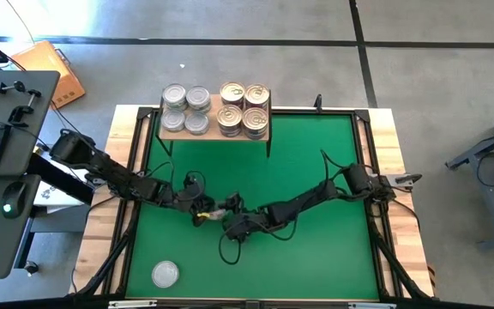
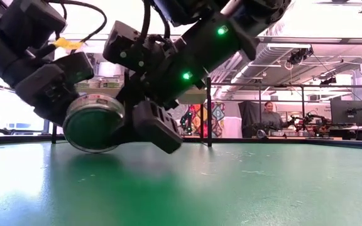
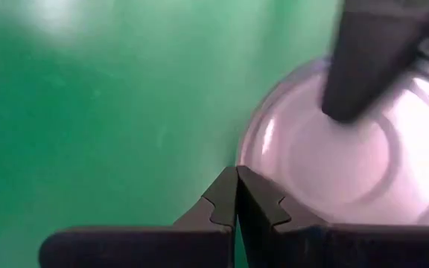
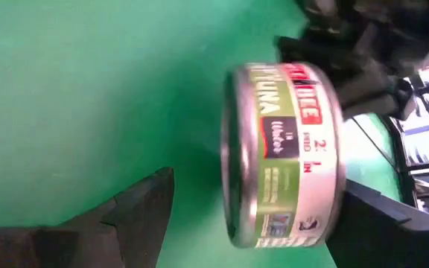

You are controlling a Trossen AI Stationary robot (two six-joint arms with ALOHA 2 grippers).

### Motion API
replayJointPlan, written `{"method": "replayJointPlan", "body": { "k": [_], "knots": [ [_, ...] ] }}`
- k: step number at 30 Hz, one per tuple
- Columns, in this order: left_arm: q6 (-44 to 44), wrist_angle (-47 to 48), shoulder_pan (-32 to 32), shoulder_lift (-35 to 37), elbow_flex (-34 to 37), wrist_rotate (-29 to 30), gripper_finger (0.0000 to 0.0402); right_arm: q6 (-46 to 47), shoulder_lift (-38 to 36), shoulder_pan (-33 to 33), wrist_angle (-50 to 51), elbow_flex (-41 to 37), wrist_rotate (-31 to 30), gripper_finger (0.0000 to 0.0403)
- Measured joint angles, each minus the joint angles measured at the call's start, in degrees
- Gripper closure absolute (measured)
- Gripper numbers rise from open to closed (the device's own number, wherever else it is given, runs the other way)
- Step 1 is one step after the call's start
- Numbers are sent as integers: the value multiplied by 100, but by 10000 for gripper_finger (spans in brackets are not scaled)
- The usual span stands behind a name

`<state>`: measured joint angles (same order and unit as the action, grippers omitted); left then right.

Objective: Stack canned seafood by type on shelf
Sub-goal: Stack the green tuna can on the other green tuna can on the shelf

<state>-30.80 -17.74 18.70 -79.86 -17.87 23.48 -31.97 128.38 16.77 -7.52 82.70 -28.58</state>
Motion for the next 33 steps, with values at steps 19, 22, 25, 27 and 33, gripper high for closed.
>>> {"method": "replayJointPlan", "body": {
  "k": [19, 22, 25, 27, 33],
  "knots": [
    [287, 1364, 508, 430, -593, 796, 401, 1573, -10, -160, 80, 6, 121, 277],
    [299, 2491, 924, 624, -1138, 1496, 401, 1776, -13, -168, 34, -35, 147, 277],
    [384, 3228, 1466, 666, -1640, 2224, 401, 1961, -17, -177, -57, -92, 140, 277],
    [597, 3380, 1784, 672, -1876, 2499, 401, 2032, -17, -177, -75, -92, 146, 277],
    [1540, 2799, 2185, 670, -2046, 2163, 386, 2015, -31, -201, -136, -99, 169, 277]
  ]
}}
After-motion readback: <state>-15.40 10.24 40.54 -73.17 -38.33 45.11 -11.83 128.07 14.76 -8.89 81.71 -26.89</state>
